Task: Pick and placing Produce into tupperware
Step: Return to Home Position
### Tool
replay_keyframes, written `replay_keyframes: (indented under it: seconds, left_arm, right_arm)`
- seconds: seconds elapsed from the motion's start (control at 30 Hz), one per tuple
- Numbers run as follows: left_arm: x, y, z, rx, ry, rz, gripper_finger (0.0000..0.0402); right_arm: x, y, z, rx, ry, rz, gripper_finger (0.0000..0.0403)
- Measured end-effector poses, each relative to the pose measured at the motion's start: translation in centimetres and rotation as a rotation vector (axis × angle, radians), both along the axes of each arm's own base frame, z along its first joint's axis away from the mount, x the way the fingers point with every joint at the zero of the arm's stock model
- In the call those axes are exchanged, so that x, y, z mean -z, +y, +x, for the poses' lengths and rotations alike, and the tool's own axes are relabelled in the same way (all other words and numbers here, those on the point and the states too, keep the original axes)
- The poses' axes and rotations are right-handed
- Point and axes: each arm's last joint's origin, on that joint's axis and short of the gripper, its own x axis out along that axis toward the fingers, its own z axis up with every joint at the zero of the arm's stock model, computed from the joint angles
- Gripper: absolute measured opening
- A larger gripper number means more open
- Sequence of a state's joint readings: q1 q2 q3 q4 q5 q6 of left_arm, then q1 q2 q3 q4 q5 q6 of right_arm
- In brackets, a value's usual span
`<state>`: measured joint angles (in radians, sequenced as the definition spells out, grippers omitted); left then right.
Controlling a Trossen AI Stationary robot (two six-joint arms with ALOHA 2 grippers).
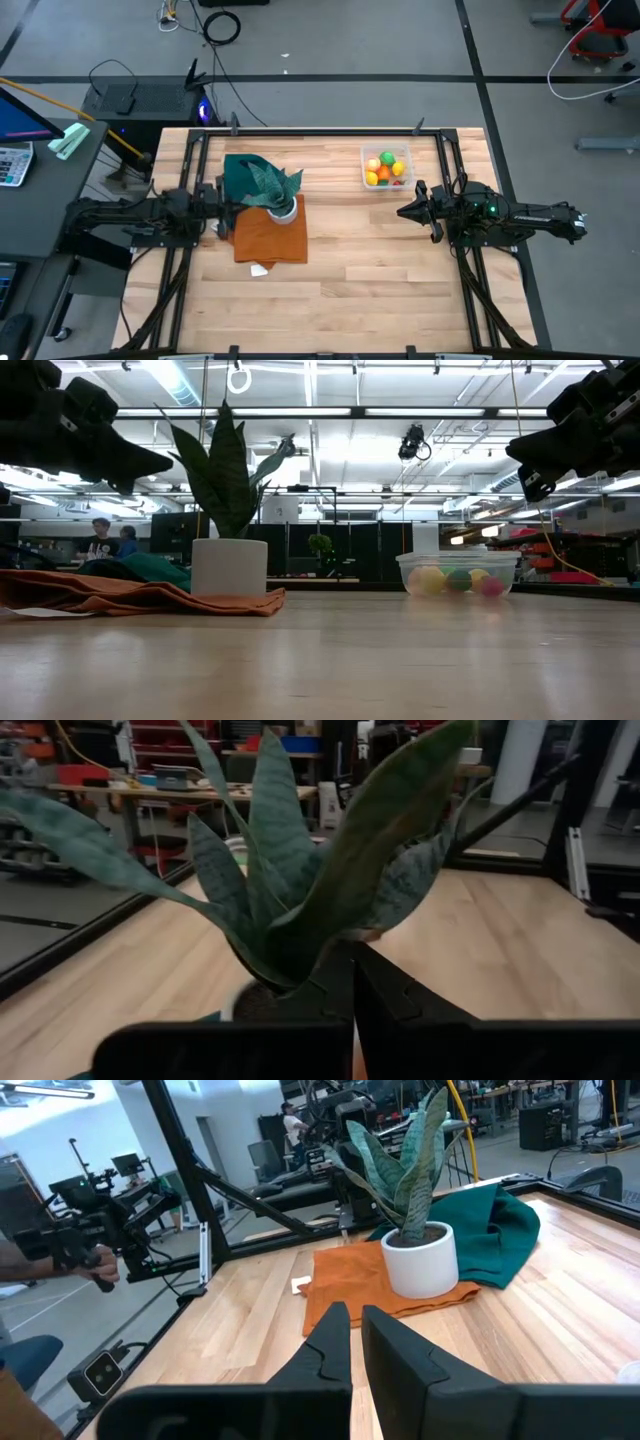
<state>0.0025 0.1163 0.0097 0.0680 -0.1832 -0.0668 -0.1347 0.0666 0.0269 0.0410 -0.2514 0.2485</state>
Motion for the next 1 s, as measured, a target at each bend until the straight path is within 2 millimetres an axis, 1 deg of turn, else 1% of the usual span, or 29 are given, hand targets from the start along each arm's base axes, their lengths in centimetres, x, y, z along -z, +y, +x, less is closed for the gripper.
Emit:
replay_keyframes:
  seconds: [0.3, 0.43, 0.63, 0.83, 1.0]
  left_arm:
    - [0.1, -0.15, 0.02, 0.053, 0.008, -0.008, 0.0004]
    - [0.11, -0.15, 0.02, 0.053, 0.009, -0.014, 0.0012]
    - [0.12, -0.16, 0.02, 0.05, -0.005, -0.109, 0.0011]
    - [0.13, -0.16, 0.02, 0.052, 0.0, -0.077, 0.0009]
    - [0.13, -0.16, 0.02, 0.051, 0.0, -0.08, 0.0024]
  right_arm:
    - [0.0, 0.0, 0.0, 0.0, 0.0, 0.0, 0.0]
    - [0.0, 0.0, 0.0, 0.0, 0.0, 0.0, 0.0]
    - [0.0, 0.0, 0.0, 0.0, 0.0, 0.0, 0.0]
    - [0.0, 0.0, 0.0, 0.0, 0.0, 0.0, 0.0]
    - [0.0, 0.0, 0.0, 0.0, 0.0, 0.0, 0.0]
